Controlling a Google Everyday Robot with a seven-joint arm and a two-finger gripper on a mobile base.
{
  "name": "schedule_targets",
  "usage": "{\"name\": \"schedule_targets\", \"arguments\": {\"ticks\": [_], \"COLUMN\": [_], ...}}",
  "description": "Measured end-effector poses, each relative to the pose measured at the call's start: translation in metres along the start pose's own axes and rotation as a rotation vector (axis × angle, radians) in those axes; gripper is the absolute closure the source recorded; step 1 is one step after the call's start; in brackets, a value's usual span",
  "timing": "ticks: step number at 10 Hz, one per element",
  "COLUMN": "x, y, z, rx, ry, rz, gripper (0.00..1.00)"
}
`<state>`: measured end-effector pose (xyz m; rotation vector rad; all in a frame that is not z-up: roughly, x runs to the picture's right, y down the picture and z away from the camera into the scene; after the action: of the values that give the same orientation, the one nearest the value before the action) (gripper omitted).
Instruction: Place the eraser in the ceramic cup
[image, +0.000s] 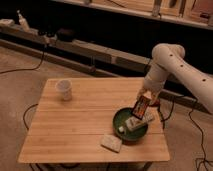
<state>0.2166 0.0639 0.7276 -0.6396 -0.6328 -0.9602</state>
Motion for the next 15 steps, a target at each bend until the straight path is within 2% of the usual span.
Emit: {"name": "schedule_targets", "arguments": {"ticks": [6,7,8,10,12,13,15], "x": [0.001,0.005,0.013,0.037,0.052,0.054,0.048], "y": [-0.002,-0.004,-0.017,-0.072,-0.143,-0.165,-0.21], "z": [0.0,0.0,-0.002,-0.013,-0.024,-0.027,-0.035], "rx": [-0.002,-0.009,-0.02,-0.059,-0.099,-0.097,-0.042], "ry": [0.002,0.01,0.028,0.099,0.169,0.179,0.173], "rz": [-0.004,-0.013,-0.042,-0.165,-0.329,-0.373,-0.449], "gripper": [0.83,0.83,0.83,0.83,0.83,0.83,0.83]}}
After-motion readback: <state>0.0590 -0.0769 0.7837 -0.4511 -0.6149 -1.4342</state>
